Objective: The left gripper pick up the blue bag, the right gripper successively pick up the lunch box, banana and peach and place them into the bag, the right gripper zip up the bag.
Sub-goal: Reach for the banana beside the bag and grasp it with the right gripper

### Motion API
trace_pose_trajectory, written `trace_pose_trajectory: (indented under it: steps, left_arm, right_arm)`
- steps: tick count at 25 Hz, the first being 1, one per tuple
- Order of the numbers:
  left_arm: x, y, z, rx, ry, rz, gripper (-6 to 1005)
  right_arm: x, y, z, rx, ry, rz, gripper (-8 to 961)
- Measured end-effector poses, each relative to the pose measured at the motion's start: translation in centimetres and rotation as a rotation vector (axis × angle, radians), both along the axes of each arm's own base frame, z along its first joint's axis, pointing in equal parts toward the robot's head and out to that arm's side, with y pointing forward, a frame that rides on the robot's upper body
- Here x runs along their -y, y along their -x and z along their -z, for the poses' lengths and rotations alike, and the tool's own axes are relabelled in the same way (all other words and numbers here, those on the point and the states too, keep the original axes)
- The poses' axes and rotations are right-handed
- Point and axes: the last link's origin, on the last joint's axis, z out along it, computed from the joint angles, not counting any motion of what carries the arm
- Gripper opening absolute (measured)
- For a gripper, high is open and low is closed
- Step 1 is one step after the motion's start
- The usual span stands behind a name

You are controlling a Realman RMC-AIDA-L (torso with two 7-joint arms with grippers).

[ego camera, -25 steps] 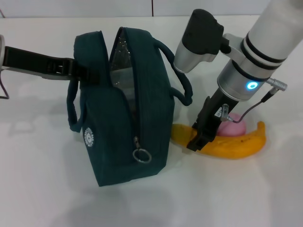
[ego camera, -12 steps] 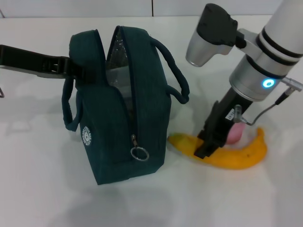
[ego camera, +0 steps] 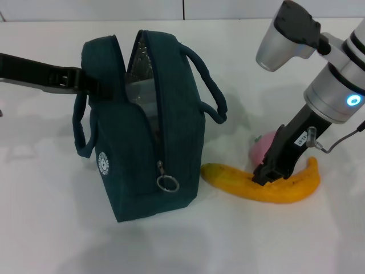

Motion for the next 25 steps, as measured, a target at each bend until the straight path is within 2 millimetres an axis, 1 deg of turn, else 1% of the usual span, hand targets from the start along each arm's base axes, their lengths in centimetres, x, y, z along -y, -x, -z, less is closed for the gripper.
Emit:
trace_pose_trajectory:
  steps: [1,7,12,17,23,25]
  left_arm:
    - [0.0,-0.1,0.0,0.000,0.000,0.001,32]
    - [-0.3,-0.5,0.0,0.001,-0.001,0.012,32]
    - [-0.3,-0.4,0.1,0.003,0.000,0.010,32]
    - [-0.2,-0.3,0.2,0.005,0.001,0.007,32]
    - [-0.1,-0.3,0.2,0.005,0.002,0.006,32]
    - [-0.1,-0.3,0.2,0.005,0.002,0.004,32]
  right_arm:
    - [-0.1,0.0,0.0,-0.001,-0.004,-0.003,120]
    - [-0.7,0.4,0.3,-0.011,-0.035,-0.028,106]
    - [-1.2,0.7,1.1,-0.022,-0.076,-0.060,95]
    - [-1.0,0.9,2.2,-0.007,-0.073,-0.103,267]
    - [-0.4,1.1,3.4,0.012,-0.057,-0.143,512]
    - [-0.4,1.1,3.6,0.014,-0.062,-0.150,545]
